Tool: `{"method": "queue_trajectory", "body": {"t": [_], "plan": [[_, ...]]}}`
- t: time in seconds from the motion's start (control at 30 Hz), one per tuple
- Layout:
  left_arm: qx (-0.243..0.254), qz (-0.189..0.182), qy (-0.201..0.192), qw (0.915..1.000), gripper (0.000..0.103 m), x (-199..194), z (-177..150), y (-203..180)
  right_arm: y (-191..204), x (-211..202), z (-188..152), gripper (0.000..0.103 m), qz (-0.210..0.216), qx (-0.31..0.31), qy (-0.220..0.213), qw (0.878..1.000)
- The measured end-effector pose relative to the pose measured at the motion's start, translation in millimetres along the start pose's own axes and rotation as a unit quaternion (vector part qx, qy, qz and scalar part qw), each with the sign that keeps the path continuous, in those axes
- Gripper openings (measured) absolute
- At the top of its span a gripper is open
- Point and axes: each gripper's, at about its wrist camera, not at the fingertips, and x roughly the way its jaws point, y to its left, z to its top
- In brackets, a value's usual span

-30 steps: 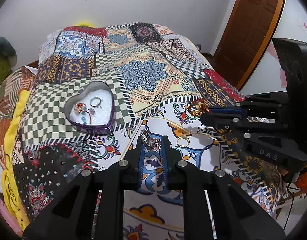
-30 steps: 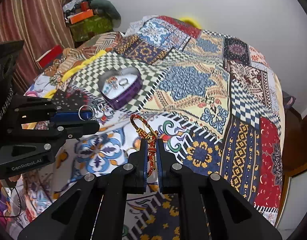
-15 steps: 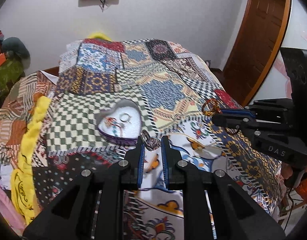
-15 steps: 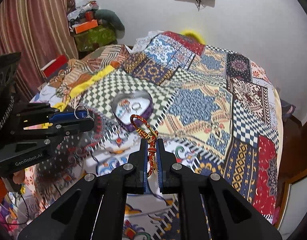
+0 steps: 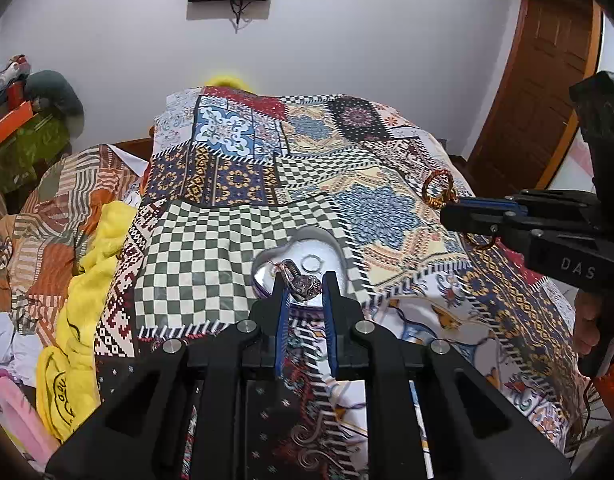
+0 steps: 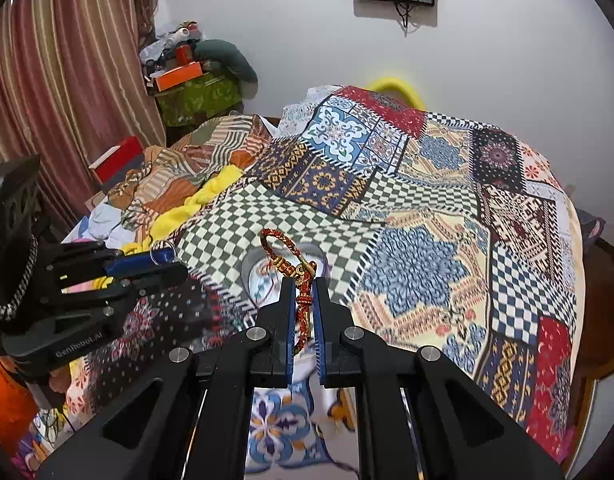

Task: Organize jewelry
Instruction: 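Carry both pieces over the heart tin and open both tools to drop them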

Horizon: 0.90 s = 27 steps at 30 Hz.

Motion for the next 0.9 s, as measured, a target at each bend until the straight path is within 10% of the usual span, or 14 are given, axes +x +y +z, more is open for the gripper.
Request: {"method": "queue_trajectory", "body": {"t": [0.9], "plan": [[-0.012, -0.003, 0.074, 0.9972, 0.015, 107, -3, 22, -5, 126, 14, 0.007, 0.045, 0.022, 0.137, 0.989]]}}
